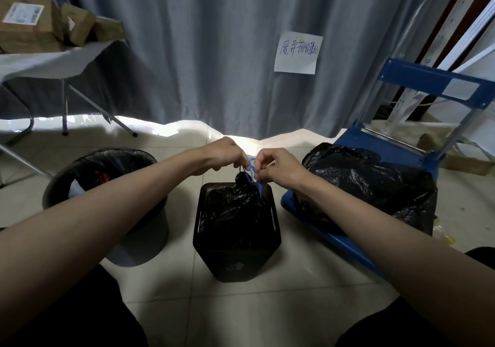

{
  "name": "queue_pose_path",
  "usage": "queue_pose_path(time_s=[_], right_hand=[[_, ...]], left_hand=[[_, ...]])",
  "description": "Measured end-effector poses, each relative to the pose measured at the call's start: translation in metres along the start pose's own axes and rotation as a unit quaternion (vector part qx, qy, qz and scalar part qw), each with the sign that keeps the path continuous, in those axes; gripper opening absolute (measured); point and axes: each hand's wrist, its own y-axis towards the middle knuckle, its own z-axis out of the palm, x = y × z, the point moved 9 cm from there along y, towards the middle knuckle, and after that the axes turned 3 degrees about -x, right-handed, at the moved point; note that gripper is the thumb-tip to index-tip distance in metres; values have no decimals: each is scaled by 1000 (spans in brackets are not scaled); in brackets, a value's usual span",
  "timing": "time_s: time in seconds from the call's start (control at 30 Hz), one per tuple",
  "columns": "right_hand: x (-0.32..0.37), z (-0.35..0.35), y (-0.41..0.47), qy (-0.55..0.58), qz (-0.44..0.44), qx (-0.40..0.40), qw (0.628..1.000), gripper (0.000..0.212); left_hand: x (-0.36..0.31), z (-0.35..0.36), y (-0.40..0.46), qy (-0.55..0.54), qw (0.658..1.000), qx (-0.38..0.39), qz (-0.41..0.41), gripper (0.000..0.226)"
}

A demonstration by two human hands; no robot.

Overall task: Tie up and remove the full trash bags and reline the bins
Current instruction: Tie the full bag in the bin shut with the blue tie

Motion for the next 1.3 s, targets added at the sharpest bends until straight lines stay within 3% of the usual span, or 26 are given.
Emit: queue_pose_path(time_s=[0.13,0.4,0.5,0.63,0.83,0.97,1.07,1.17,1.3], right_hand=[[8,0,-5,-32,-10,-19,999,13],[0,3,-5,-33,53,5,998,17],[2,-1,-8,58,93,4,994,28],[-2,-19,-9,228,132,-48,963,28],[-6,-23,-19,376,120,-54,917,29],[0,-14,-27,297,106,10,949,36],[-2,13,-45,175,97,126,972,40],[-14,47,-72,75,104,258,958,41],[-33,80,-100,26,141,362,921,36]], left_hand=[[1,-1,-2,0,1000,-1,-20,14],[-4,-1,-7,-11,1000,5,-11,15],[-3,-4,-2,-1,1000,0,18,22],[9,-14,9,-7,999,-16,33,13],[11,-19,16,-12,999,10,48,7],[13,-18,16,17,996,35,76,7],[19,-31,21,124,984,-44,120,12],[31,-26,28,242,958,-89,126,20],[21,-4,26,334,920,-114,171,29]])
